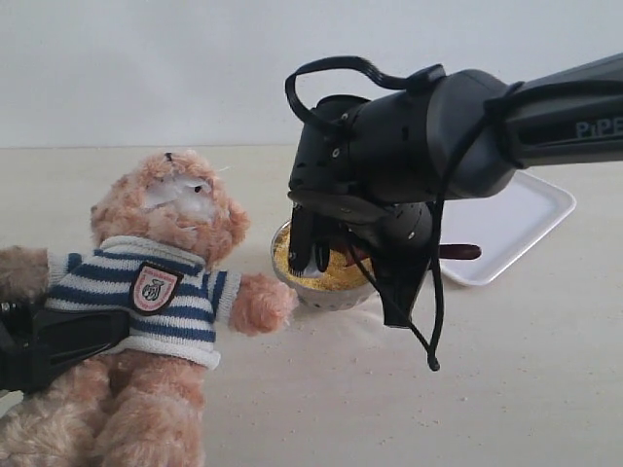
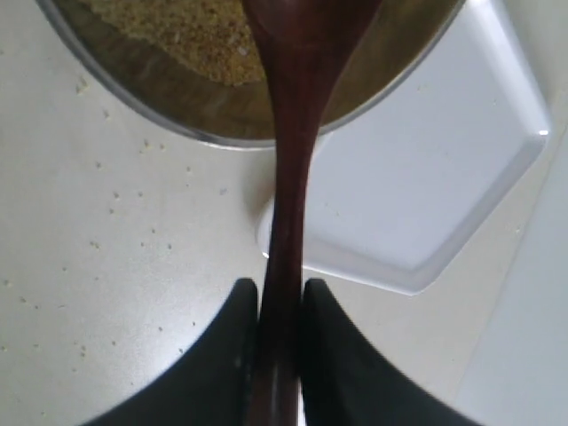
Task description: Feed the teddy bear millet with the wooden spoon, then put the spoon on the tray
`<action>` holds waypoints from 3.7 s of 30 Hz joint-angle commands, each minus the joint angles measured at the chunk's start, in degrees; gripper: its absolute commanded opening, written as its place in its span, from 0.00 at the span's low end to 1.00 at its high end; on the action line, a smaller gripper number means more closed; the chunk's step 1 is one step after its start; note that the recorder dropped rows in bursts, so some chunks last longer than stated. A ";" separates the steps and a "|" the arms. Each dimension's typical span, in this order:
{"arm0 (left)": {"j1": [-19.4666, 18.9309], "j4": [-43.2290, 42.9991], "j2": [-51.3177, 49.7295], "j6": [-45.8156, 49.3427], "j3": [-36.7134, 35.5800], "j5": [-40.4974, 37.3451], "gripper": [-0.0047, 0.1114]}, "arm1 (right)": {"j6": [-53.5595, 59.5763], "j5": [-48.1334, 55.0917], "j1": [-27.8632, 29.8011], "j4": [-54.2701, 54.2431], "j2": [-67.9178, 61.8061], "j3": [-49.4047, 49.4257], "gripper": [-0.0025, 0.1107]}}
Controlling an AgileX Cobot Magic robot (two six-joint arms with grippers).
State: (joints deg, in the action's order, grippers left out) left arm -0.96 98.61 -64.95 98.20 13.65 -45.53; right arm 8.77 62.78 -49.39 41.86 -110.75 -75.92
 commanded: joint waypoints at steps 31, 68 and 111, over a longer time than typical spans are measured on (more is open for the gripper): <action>-0.06 0.48 -0.12 0.39 0.29 -1.39 0.08 | -0.77 -1.67 0.85 -9.11 12.17 -0.24 0.02; -0.06 -0.32 -0.48 0.25 0.29 -0.91 0.08 | 5.71 1.44 -8.40 -20.04 17.06 -8.34 0.02; -0.06 -3.71 -0.48 -0.51 0.05 -6.29 0.08 | -10.75 -4.53 -5.39 -12.62 25.65 -4.19 0.02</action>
State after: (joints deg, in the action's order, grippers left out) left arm -0.96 94.46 -65.53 98.08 13.65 -50.99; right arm -2.99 58.98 -57.65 34.27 -88.92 -82.80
